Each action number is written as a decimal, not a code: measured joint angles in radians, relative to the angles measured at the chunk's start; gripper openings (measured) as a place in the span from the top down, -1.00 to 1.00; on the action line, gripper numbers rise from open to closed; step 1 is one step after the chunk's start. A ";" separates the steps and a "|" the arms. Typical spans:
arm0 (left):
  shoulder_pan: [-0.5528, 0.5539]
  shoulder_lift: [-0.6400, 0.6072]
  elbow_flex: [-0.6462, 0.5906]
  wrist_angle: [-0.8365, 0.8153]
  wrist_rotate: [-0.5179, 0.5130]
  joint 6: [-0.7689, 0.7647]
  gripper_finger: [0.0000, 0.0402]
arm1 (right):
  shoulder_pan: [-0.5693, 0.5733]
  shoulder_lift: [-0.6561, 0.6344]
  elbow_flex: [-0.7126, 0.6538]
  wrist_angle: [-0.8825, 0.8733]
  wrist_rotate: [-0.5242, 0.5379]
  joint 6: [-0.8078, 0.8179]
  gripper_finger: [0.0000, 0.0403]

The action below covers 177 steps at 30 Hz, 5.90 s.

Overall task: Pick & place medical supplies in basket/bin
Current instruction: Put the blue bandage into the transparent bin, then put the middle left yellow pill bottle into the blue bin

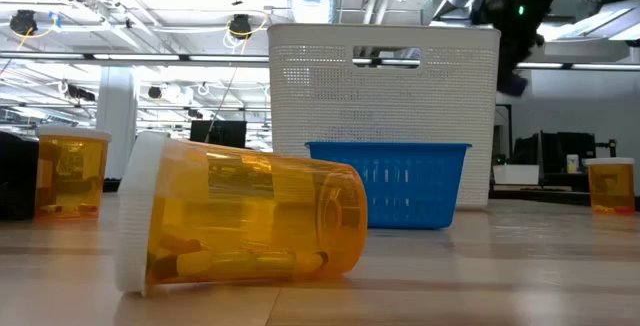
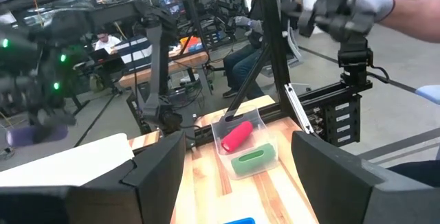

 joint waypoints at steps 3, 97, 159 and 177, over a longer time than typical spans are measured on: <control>0.000 0.000 0.000 0.000 0.000 0.000 -0.29 | 0.058 -0.040 0.047 0.004 -0.066 0.033 0.34; -0.003 0.034 0.000 0.002 0.008 -0.072 -0.29 | 1.756 0.536 -0.060 -0.149 -0.278 2.204 -0.26; -0.091 0.226 0.001 -1.057 0.072 -1.094 -0.74 | 1.891 0.488 0.045 0.297 0.483 1.624 -0.29; -0.039 0.306 0.000 -0.980 0.055 -1.067 -0.71 | 1.891 0.487 0.045 0.290 0.483 1.625 -0.29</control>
